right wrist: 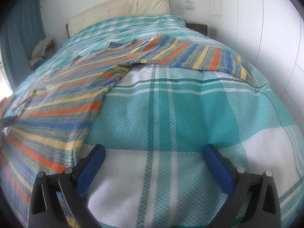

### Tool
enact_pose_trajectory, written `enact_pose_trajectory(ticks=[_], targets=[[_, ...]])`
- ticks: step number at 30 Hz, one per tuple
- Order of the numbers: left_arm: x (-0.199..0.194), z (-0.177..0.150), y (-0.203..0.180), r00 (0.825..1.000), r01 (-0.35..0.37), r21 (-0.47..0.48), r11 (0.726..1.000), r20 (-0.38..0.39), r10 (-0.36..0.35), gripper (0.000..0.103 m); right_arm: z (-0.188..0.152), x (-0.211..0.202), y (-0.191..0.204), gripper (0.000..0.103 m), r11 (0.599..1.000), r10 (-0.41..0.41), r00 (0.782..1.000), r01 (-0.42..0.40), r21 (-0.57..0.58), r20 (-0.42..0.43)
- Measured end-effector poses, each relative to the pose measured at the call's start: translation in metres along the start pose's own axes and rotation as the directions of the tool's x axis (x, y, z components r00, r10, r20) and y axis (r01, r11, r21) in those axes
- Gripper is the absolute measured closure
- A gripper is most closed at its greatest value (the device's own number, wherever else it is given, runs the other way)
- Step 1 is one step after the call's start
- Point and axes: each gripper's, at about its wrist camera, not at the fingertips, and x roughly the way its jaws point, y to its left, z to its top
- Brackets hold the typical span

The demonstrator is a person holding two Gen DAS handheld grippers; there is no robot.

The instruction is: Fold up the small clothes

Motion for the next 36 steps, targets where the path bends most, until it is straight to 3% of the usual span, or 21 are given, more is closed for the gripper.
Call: enact_pose_trajectory(ticks=[6, 10, 15, 19, 22, 24, 29, 36], targets=[[-0.008, 0.001, 0.001, 0.999, -0.028, 0.001, 1.0, 0.02, 0.028, 0.001, 0.0, 0.0, 0.001, 0.001, 1.0, 0.0, 1.0, 0.0, 0.0, 0.0], [-0.036, 0.002, 0.003, 0.995, -0.032, -0.01, 0.999, 0.097, 0.033, 0.001, 0.0, -0.001, -0.001, 0.001, 1.0, 0.002, 1.0, -0.002, 0.001, 0.003], [-0.093, 0.004, -0.002, 0.98, 0.074, -0.041, 0.996, 0.187, -0.065, 0.001, 0.0, -0.002, -0.001, 0.001, 1.0, -0.001, 1.0, 0.001, 0.0, 0.002], [-0.13, 0.003, -0.01, 0.962, 0.217, -0.083, 0.973, 0.189, -0.198, 0.001, 0.0, -0.002, -0.001, 0.001, 1.0, -0.001, 1.0, 0.001, 0.0, 0.003], [-0.14, -0.008, -0.015, 0.944, 0.277, -0.095, 0.956, 0.211, -0.252, 0.001, 0.0, -0.002, 0.0, 0.001, 1.0, -0.001, 1.0, 0.001, 0.0, 0.003], [-0.135, -0.017, -0.018, 0.945, 0.251, -0.088, 0.964, 0.24, -0.224, 0.001, 0.0, -0.002, 0.0, 0.001, 1.0, -0.001, 1.0, 0.001, 0.0, 0.003], [-0.108, -0.033, -0.021, 0.974, 0.103, -0.024, 0.994, 0.205, -0.096, 0.001, 0.0, -0.002, 0.0, 0.001, 1.0, -0.002, 1.0, 0.002, 0.0, 0.003], [-0.114, -0.036, -0.024, 0.965, 0.101, -0.004, 0.995, 0.242, -0.097, 0.001, -0.001, -0.003, -0.001, 0.001, 1.0, -0.005, 1.0, 0.005, -0.003, 0.003]])
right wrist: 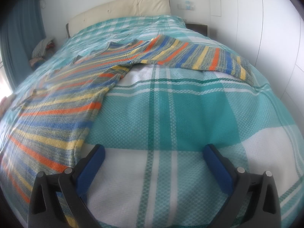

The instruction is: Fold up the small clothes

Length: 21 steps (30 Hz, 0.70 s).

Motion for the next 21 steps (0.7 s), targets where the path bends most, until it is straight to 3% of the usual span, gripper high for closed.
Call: enact_pose_trajectory(ticks=[9, 21], targets=[[-0.0002, -0.0048, -0.0062, 1.0, -0.018, 0.031, 0.999, 0.0, 0.018, 0.001, 0.0, 0.0, 0.0002, 0.001, 1.0, -0.002, 1.0, 0.002, 0.0, 0.0], [-0.0021, -0.0039, 0.0003, 1.0, -0.013, -0.01, 1.0, 0.003, 0.013, 0.001, 0.0, -0.0002, 0.0003, 0.001, 1.0, -0.002, 1.0, 0.002, 0.0, 0.0]])
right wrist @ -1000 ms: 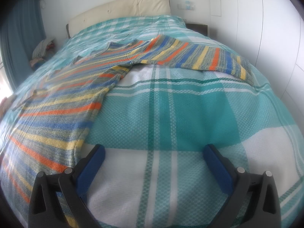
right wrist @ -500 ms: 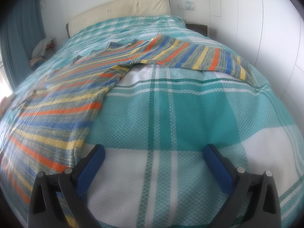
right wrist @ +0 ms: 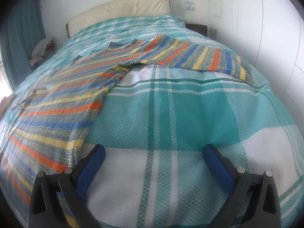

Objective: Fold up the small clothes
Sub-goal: 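Grasp the other sleeve cuff with the right gripper and lift it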

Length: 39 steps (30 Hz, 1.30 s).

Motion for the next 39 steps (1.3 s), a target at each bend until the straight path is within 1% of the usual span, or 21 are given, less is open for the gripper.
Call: enact_pose_trajectory(ticks=[9, 25, 30, 34, 37, 39], targets=[[0.002, -0.001, -0.005, 1.0, 0.003, 0.017, 1.0, -0.012, -0.002, 0.001, 0.0, 0.0, 0.0, 0.001, 1.0, -0.001, 1.0, 0.001, 0.0, 0.0], [0.002, -0.002, -0.004, 1.0, 0.002, 0.014, 1.0, -0.014, -0.002, 0.001, 0.0, 0.0, 0.0, 0.001, 1.0, -0.001, 1.0, 0.001, 0.0, 0.0], [0.008, -0.004, -0.002, 0.999, -0.014, 0.018, 1.0, -0.039, 0.015, 0.001, 0.0, -0.001, 0.0, 0.001, 1.0, -0.002, 1.0, 0.002, -0.001, 0.003], [0.013, -0.004, 0.001, 0.997, -0.042, 0.022, 0.999, -0.064, 0.044, 0.001, 0.002, -0.015, 0.0, 0.001, 1.0, -0.005, 1.0, 0.005, 0.012, 0.025], [0.012, -0.003, 0.006, 0.997, -0.047, 0.011, 0.999, -0.057, 0.048, 0.001, 0.007, -0.035, -0.009, 0.001, 0.996, 0.043, 0.997, -0.048, 0.069, 0.061], [0.012, -0.002, 0.009, 0.997, -0.047, -0.004, 0.999, -0.059, 0.047, 0.001, 0.014, -0.047, -0.017, 0.001, 0.993, 0.058, 0.996, -0.065, 0.094, 0.07]])
